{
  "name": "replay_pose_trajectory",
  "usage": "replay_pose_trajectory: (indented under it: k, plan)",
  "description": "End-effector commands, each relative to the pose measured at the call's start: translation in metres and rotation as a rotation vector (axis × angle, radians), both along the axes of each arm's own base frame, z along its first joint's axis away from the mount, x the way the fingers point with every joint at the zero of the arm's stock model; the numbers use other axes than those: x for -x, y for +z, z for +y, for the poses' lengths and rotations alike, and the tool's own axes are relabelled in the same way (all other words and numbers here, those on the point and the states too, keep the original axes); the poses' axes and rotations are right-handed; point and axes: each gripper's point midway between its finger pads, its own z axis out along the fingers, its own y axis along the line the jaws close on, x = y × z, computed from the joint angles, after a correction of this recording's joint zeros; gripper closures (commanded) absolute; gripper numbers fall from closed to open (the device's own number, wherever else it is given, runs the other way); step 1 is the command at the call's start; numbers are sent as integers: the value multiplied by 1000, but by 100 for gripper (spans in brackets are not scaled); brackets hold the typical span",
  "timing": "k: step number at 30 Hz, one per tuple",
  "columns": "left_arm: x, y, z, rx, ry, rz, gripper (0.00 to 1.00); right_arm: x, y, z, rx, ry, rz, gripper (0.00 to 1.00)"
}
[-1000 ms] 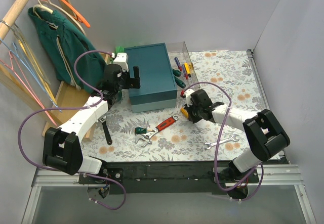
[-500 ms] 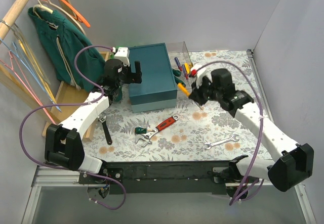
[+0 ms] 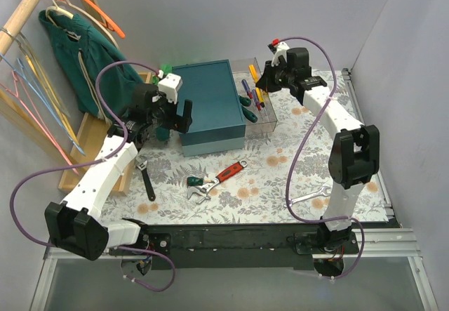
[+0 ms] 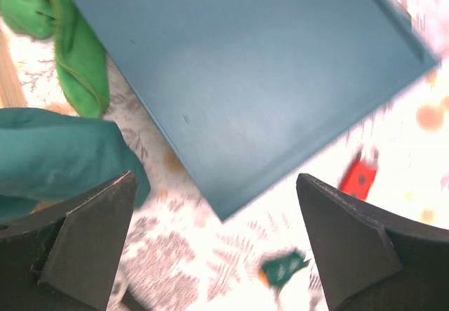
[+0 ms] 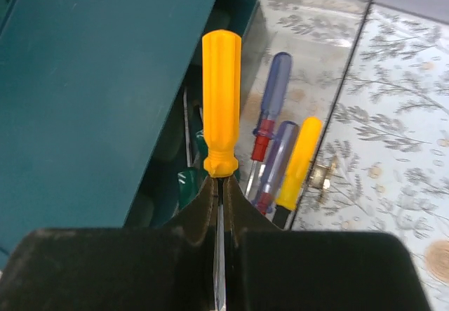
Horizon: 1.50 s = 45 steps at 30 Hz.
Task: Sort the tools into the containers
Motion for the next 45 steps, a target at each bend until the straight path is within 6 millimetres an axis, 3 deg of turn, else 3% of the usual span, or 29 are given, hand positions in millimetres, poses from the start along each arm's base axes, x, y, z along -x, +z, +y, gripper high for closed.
replay_pose_trajectory:
  k: [1, 3, 4, 6, 9, 12, 13, 16, 17, 18, 20, 22, 24, 34, 41, 45]
  plan:
    - [40, -22, 5, -139, -209, 68, 4, 4, 24, 26, -121, 113, 17, 96]
    - [45, -26, 3, -188, -300, 56, 7, 7, 17, 30, -138, 132, 45, 74]
    - [50, -33, 4, -208, -322, 81, 6, 6, 12, 28, -135, 113, 58, 42]
    - [49, -41, 7, -238, -332, 113, 9, 5, 24, 23, -141, 81, 34, 34]
    - [60, -42, 2, -266, -442, 106, 15, 12, 61, 15, -133, 94, -74, 34]
    - [91, -43, -15, -251, -680, 69, 16, 27, 82, -4, -100, 73, -125, 34]
    - [104, -47, -22, -220, -755, 83, 16, 31, 82, -10, -89, 61, -125, 34]
    - [129, -67, -25, -235, -913, 114, 29, 53, 74, -30, -59, 24, -96, 34]
    - [134, -78, -27, -244, -962, 134, 40, 63, 83, -36, -56, 16, -116, 34]
    - [139, -83, -30, -250, -993, 147, 41, 70, 67, -42, -41, 3, -85, 34]
    - [145, -94, -31, -245, -1033, 191, 42, 82, 70, -50, -20, -15, -110, 34]
    - [150, -103, -33, -260, -1068, 200, 39, 91, 55, -57, 1, -28, -95, 33]
    - [159, -118, -31, -291, -1101, 218, 38, 99, 60, -61, 10, -38, -120, 32]
    - [141, -170, -33, -443, -1091, 149, 40, 115, 58, -84, 50, -88, -151, 30]
    - [127, -188, -42, -475, -1057, 156, 42, 121, 53, -95, 26, -113, -129, 30]
    - [131, -200, -43, -488, -1075, 185, 49, 124, 44, -98, 14, -119, -108, 30]
